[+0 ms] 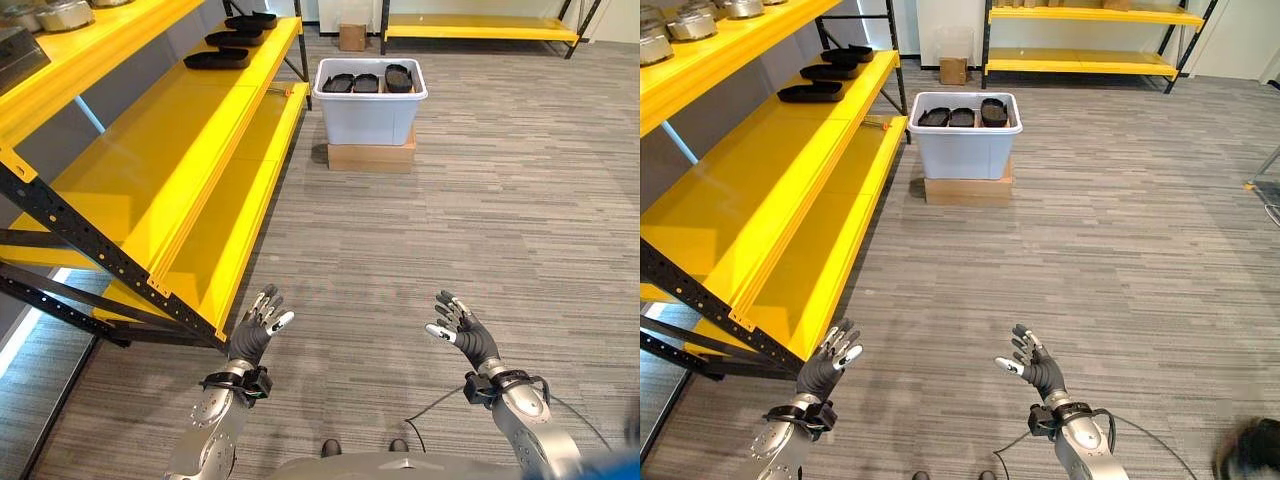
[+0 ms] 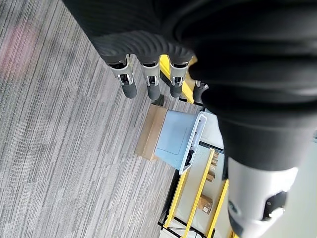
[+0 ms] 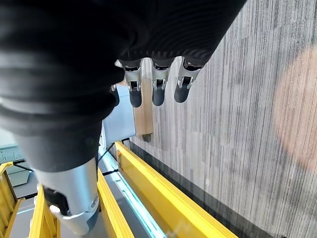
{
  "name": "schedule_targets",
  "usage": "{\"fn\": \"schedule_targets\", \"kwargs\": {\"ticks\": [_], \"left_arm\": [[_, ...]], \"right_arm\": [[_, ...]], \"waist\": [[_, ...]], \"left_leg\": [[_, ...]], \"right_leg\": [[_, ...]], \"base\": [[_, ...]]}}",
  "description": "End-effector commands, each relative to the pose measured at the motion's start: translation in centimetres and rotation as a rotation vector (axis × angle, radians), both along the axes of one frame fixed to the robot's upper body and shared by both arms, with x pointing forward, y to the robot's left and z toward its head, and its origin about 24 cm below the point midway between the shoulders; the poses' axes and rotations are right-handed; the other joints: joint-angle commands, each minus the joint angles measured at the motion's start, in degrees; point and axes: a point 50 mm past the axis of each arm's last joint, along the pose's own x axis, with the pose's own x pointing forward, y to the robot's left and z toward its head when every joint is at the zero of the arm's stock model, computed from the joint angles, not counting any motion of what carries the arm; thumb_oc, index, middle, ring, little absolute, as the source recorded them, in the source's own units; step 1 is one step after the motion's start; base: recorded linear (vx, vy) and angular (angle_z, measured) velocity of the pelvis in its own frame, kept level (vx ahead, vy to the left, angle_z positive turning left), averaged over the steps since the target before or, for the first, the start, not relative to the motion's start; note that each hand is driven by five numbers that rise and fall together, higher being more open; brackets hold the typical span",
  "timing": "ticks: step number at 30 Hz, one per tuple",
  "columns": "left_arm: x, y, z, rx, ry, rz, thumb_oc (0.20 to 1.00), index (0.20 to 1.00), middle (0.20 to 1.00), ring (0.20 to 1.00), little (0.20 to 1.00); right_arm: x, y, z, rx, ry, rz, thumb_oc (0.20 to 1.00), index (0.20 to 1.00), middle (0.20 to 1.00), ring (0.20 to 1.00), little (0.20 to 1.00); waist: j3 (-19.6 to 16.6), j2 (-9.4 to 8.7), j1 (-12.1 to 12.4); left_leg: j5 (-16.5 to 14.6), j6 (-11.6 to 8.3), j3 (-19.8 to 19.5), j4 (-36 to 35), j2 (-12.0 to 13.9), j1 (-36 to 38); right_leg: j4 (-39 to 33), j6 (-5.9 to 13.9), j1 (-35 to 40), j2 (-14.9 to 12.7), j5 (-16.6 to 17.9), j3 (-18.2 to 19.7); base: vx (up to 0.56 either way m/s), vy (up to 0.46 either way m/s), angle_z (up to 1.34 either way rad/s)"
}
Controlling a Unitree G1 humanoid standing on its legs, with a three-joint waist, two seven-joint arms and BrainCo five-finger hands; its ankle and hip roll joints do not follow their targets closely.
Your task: Move parts from the plastic box to the shelf.
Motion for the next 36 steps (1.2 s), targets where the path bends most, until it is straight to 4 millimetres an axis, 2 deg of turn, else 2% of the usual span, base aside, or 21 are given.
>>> {"fn": "schedule_targets", "kwargs": {"ticks": [1,10,13,15,17,20,22,24,25,28,32,33,34,36], "left_arm": [[1.2,1.6,1.0,0.051,-0.067,0.029,1.0,1.0,1.0,1.0,1.0],[1.8,1.6,1.5,0.046,-0.092,0.024,1.0,1.0,1.0,1.0,1.0],[2.1,1.6,1.7,0.042,-0.103,0.028,1.0,1.0,1.0,1.0,1.0],[2.2,1.6,1.8,0.036,-0.11,0.019,1.0,1.0,1.0,1.0,1.0],[2.1,1.5,1.8,0.025,-0.111,0.015,1.0,1.0,1.0,1.0,1.0],[1.9,1.5,1.8,0.018,-0.11,0.012,1.0,1.0,1.0,1.0,1.0],[2.1,1.3,1.9,0.013,-0.109,0.002,1.0,1.0,1.0,1.0,1.0],[2.1,1.2,1.8,0.008,-0.108,0.002,1.0,1.0,1.0,1.0,1.0],[2.1,1.1,1.6,0.013,-0.1,0.001,1.0,1.0,1.0,1.0,1.0],[2.4,1.0,1.6,0.027,-0.105,0.011,1.0,1.0,1.0,1.0,1.0],[2.3,1.3,1.7,0.024,-0.109,0.032,1.0,1.0,1.0,1.0,1.0],[2.6,1.2,2.0,0.03,-0.123,0.027,1.0,1.0,1.0,1.0,1.0],[3.0,1.5,2.4,0.044,-0.142,0.031,1.0,1.0,1.0,1.0,1.0],[3.1,1.7,2.8,0.059,-0.155,0.03,1.0,1.0,1.0,1.0,1.0]], "right_arm": [[0.9,-0.7,1.2,-0.015,-0.08,-0.005,1.0,1.0,1.0,1.0,1.0],[1.2,-1.3,1.6,-0.034,-0.097,-0.015,1.0,1.0,1.0,1.0,1.0],[1.4,-1.6,1.9,-0.047,-0.111,-0.016,1.0,1.0,1.0,1.0,1.0],[1.4,-2.1,2.2,-0.059,-0.126,-0.022,1.0,1.0,1.0,1.0,1.0],[1.3,-2.4,2.1,-0.064,-0.12,-0.025,1.0,1.0,1.0,1.0,1.0],[1.1,-2.7,2.3,-0.062,-0.128,-0.027,1.0,1.0,1.0,1.0,1.0],[1.1,-3.0,2.3,-0.072,-0.125,-0.035,1.0,1.0,1.0,1.0,1.0],[1.2,-3.0,2.3,-0.076,-0.124,-0.043,1.0,1.0,1.0,1.0,1.0],[1.4,-3.0,2.5,-0.078,-0.139,-0.052,1.0,1.0,1.0,1.0,1.0],[1.4,-3.1,2.1,-0.107,-0.127,-0.062,1.0,1.0,1.0,1.0,1.0],[1.5,-2.7,2.0,-0.104,-0.118,-0.042,1.0,1.0,1.0,1.0,1.0],[1.4,-1.9,1.5,-0.067,-0.101,-0.027,1.0,1.0,1.0,1.0,1.0],[1.8,-1.2,1.7,-0.043,-0.11,-0.009,1.0,1.0,1.0,1.0,1.0],[2.0,-0.4,1.6,-0.033,-0.111,0.022,1.0,1.0,1.0,1.0,1.0]], "waist": [[-3.43,-2.49,0.46],[-2.81,-2.22,0.26],[-2.16,-2.58,0.35],[-1.0,-3.31,0.71],[-0.29,-3.74,1.15],[1.73,-4.37,1.99],[3.04,-4.61,2.23],[2.91,-4.17,2.2],[2.56,-3.89,3.25],[2.26,-3.25,4.45],[0.95,-2.84,5.64],[-0.67,-3.44,5.96],[-1.62,-4.45,6.29],[-2.57,-5.42,6.6]], "left_leg": [[-0.52,-5.03,-1.44,0.28,6.07,0.25],[0.17,-5.43,-2.47,0.28,7.25,-0.45],[0.6,-6.09,-3.19,2.39,8.46,-1.81],[0.12,-6.69,-3.86,6.84,9.07,-3.98],[1.24,-7.43,-4.74,11.74,9.3,-5.93],[6.26,-7.63,-7.61,21.44,8.58,-10.91],[8.23,-6.98,-9.06,28.38,6.86,-16.5],[7.6,-6.68,-6.76,24.48,6.39,-18.42],[8.37,-6.2,-6.15,15.09,5.29,-20.92],[13.14,-7.32,-4.95,3.96,7.27,-24.03],[13.67,-7.09,-5.8,3.18,7.49,-22.96],[13.6,-6.55,-5.21,5.72,6.67,-22.96],[11.23,-4.92,-4.67,8.69,5.1,-23.76],[8.79,-3.28,-3.5,10.72,3.64,-23.94]], "right_leg": [[1.22,6.42,0.82,-5.58,2.51,-0.58],[5.44,5.55,-1.37,-4.55,0.54,-0.75],[6.63,4.51,-1.89,-3.53,-0.31,-0.47],[7.04,3.42,-1.9,-2.81,-0.71,-0.41],[6.8,2.45,-1.31,-1.95,-0.95,-0.34],[6.52,1.07,-0.29,-1.02,-1.16,-0.21],[6.67,0.32,0.26,-1.17,-1.7,-0.97],[6.26,0.47,0.99,-1.18,-2.24,-1.47],[4.96,1.16,2.12,-0.9,-2.72,-0.86],[4.44,2.08,4.42,-0.22,-4.69,0.63],[4.58,2.62,7.42,-0.58,-7.09,3.27],[5.05,3.43,9.16,-2.44,-8.12,3.31],[7.35,4.77,8.41,-4.71,-7.04,3.75],[11.18,6.36,6.54,-6.62,-4.05,4.43]], "base": [[0.0,0.0,0.0],[0.0,-0.031,0.01],[-0.03,-0.13,0.14],[-0.04,-0.165,0.21],[-0.01,-0.159,0.21],[-0.04,-0.149,0.05],[0.0,-0.107,-0.08],[0.15,0.005,-0.01],[0.25,0.061,0.22],[0.28,0.079,0.07],[0.35,0.138,-0.42],[0.53,0.29,-1.0],[0.62,0.36,-0.86],[0.32,0.23,-0.36]]}}
